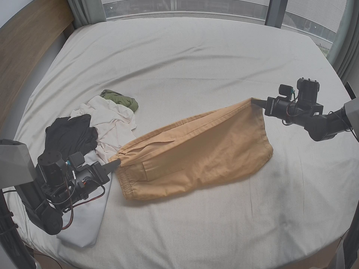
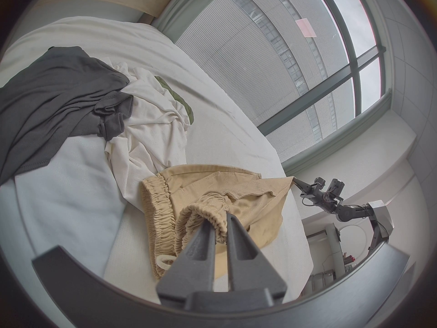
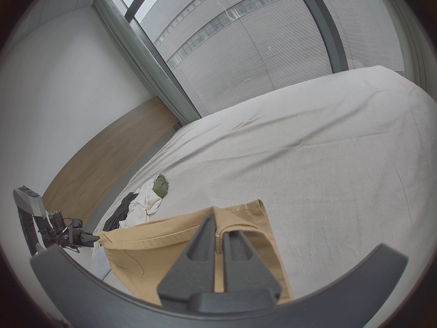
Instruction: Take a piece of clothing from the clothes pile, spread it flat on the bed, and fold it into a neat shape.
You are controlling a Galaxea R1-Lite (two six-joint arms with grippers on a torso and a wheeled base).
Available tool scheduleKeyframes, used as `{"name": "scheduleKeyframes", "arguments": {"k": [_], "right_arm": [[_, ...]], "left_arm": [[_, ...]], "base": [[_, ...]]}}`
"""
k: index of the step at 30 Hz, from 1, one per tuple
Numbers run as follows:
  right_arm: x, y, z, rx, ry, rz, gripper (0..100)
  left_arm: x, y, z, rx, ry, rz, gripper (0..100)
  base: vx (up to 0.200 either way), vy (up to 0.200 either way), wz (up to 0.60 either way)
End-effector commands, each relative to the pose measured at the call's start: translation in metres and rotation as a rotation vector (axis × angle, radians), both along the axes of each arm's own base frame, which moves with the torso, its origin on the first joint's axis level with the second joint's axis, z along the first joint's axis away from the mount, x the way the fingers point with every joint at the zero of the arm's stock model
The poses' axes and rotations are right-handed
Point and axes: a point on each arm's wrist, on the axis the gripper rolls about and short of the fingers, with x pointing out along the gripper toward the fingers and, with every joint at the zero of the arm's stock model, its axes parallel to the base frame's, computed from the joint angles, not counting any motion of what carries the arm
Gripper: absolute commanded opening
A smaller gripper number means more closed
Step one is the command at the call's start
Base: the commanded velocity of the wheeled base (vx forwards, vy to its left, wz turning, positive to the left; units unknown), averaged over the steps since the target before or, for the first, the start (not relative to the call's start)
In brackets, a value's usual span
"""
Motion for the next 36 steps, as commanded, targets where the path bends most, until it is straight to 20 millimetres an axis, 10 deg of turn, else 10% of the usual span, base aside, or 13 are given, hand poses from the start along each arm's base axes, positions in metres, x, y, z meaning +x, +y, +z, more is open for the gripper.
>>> {"name": "scheduleKeyframes", "arguments": {"k": [1, 36], "right_arm": [[0.010, 0.001, -0.007, -0.004, 0.005, -0.017, 0], [0.032, 0.010, -0.015, -0.006, -0.017, -0.032, 0]], "left_arm": [[0.007, -0.001, -0.009, 0.007, 0.017, 0.024, 0], [0.024, 0.003, -0.013, -0.032, 0.020, 0.078, 0]], "base": [[0.000, 0.000, 0.00], [0.000, 0.000, 0.00]]}}
